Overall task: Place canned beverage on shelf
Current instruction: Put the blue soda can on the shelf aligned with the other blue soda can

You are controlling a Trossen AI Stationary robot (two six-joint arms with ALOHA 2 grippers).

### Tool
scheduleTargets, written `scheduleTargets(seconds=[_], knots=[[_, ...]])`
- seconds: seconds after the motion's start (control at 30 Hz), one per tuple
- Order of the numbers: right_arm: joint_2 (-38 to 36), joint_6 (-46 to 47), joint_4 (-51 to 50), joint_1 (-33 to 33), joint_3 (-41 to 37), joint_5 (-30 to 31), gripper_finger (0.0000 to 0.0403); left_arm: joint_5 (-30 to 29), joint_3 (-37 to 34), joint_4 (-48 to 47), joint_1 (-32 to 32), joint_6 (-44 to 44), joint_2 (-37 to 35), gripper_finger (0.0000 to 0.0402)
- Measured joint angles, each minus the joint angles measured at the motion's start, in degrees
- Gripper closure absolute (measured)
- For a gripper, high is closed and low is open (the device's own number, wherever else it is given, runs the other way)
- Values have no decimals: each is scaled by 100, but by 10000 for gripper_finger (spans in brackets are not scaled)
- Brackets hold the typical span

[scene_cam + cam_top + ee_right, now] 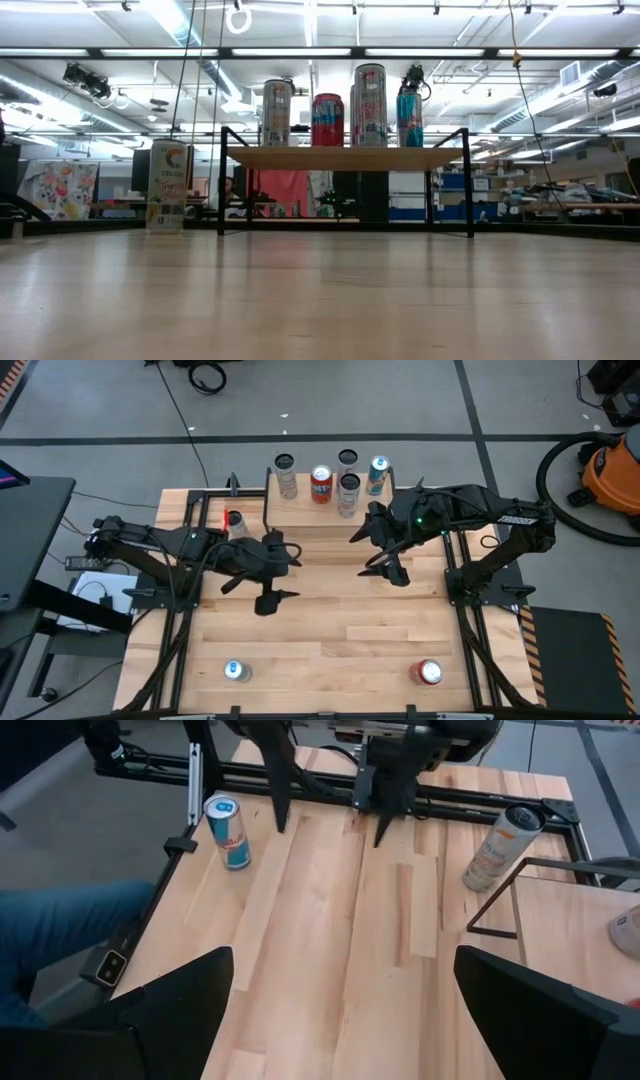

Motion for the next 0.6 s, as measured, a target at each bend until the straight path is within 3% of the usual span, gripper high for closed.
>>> scheduleTargets(seconds=[0.07,0.33,0.6], knots=[[0,34,2,0,0,-2,13,-35,0,31,77,98,-6,49],[0,38,5,0,0,-2,13,-149,0,60,182,-1227,-4,49],[0,153,13,0,0,-2,13,-9,0,-25,210,-1321,-4,49]])
